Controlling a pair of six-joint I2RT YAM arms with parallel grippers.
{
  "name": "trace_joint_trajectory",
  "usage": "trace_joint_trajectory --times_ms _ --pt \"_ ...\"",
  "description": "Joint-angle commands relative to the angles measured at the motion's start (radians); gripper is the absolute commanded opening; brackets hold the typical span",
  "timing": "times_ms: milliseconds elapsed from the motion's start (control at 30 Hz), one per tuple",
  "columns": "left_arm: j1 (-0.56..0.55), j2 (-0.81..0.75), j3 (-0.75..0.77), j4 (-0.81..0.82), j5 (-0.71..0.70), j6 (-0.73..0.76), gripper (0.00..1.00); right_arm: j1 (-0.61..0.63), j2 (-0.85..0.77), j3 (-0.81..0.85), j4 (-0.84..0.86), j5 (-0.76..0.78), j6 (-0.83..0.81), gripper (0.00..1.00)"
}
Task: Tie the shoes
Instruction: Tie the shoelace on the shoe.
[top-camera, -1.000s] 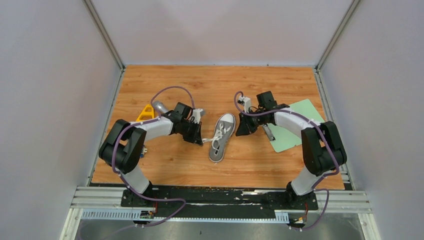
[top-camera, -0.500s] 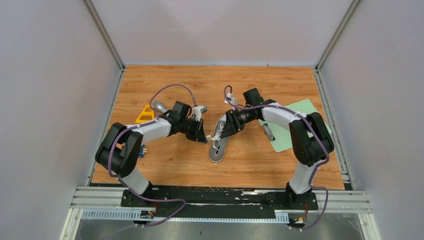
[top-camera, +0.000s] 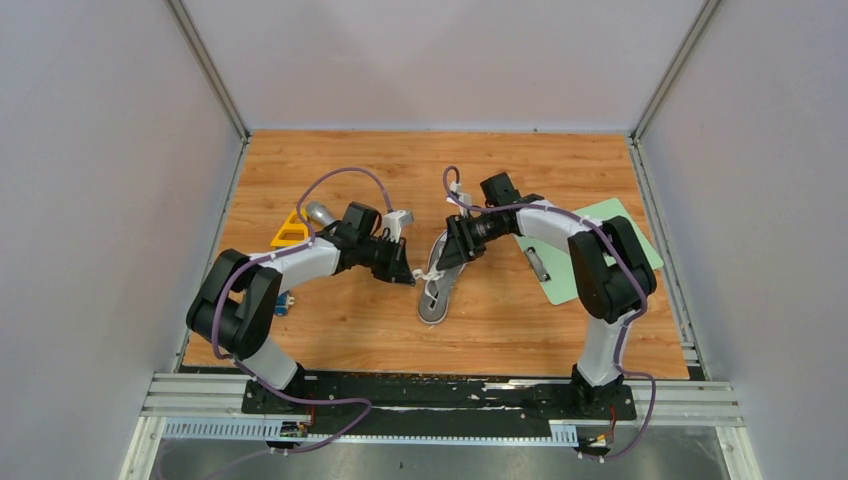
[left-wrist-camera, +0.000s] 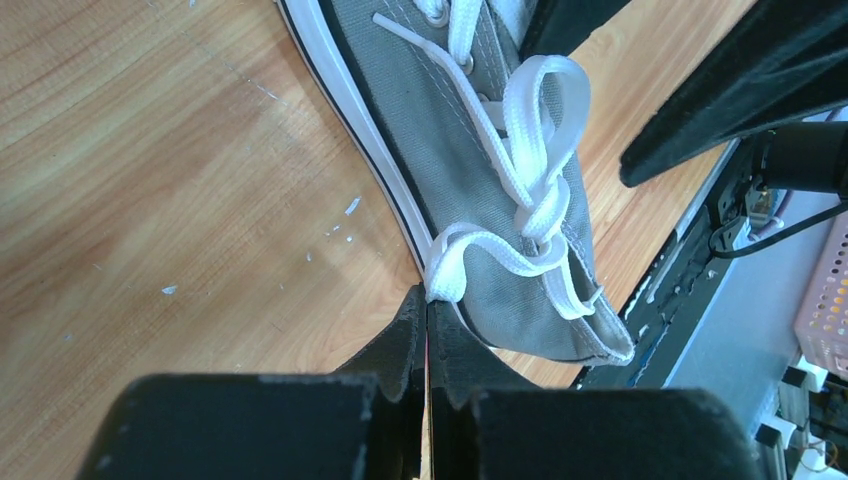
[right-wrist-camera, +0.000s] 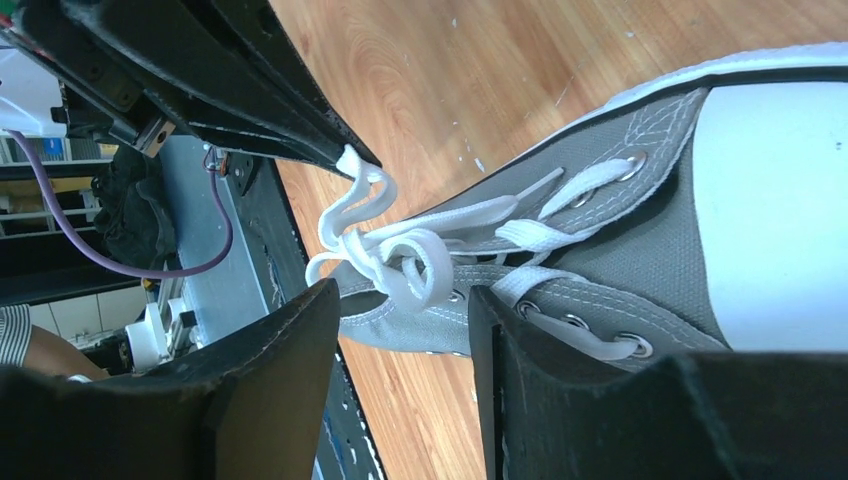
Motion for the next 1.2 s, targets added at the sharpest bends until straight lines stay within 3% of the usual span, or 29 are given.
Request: trace_joint_trajectory --times_ms 0,167,200,533,1167 --pt "0.004 -0.033 -0.004 0.038 0.027 -0.005 0.0 0.015 0.025 0.046 0.03 0.006 0.027 0.47" --pt "0.004 -0.025 -0.002 0.037 0.017 -0.005 0.0 0.017 0.024 0.053 0.002 -0.023 -0.017 0.05" --pt "0.004 -0.026 -0.002 0.027 0.006 -0.006 0.0 0.013 0.008 0.045 -0.017 -0.01 -0.028 0.0" --pt "0.078 0.047 -0.016 -0.029 -0.128 -0.084 0.0 -0.112 -0.134 -0.14 -0.105 0.121 -0.109 0.0" --pt "0.118 0.063 -0.032 -0.08 -0.205 -0.077 0.0 -0.15 -0.129 -0.164 -0.095 0.18 -0.114 0.0"
